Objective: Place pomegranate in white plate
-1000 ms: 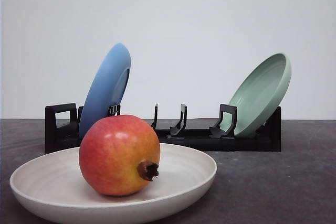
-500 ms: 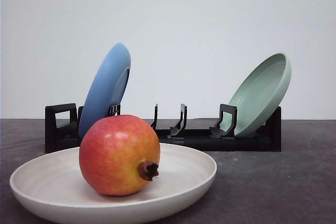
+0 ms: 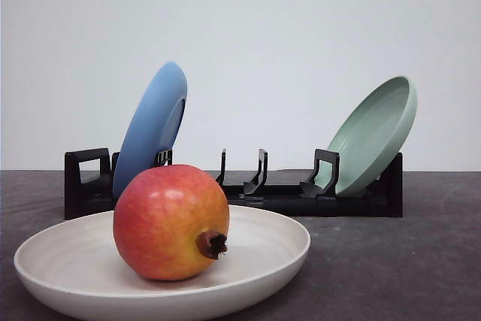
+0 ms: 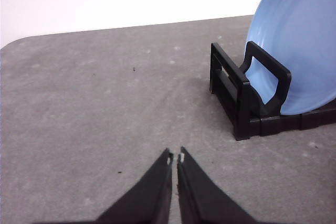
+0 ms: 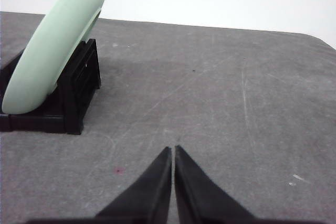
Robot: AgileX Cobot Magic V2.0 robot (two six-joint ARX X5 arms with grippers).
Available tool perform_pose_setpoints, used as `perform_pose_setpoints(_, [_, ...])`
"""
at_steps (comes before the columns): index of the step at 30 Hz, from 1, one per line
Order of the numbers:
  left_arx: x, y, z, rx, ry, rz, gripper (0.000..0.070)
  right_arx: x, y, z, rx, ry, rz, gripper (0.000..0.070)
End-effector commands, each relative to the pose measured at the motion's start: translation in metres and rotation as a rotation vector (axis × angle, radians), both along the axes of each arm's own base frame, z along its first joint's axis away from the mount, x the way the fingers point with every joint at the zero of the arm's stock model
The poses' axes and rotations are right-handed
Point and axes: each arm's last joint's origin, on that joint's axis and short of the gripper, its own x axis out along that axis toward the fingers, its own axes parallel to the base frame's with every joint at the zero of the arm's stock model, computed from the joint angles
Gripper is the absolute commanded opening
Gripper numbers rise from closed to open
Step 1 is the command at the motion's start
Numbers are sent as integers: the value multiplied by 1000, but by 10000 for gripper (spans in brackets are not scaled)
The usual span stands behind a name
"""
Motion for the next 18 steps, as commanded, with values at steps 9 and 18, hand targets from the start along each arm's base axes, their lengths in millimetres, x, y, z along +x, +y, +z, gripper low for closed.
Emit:
perform_pose_setpoints(9, [0, 0, -4, 1, 10, 4, 0, 0, 0, 0, 16, -9, -7, 4])
perform_pose_setpoints(18, [0, 0, -4, 1, 10, 4, 0, 0, 0, 0, 16, -9, -7, 3])
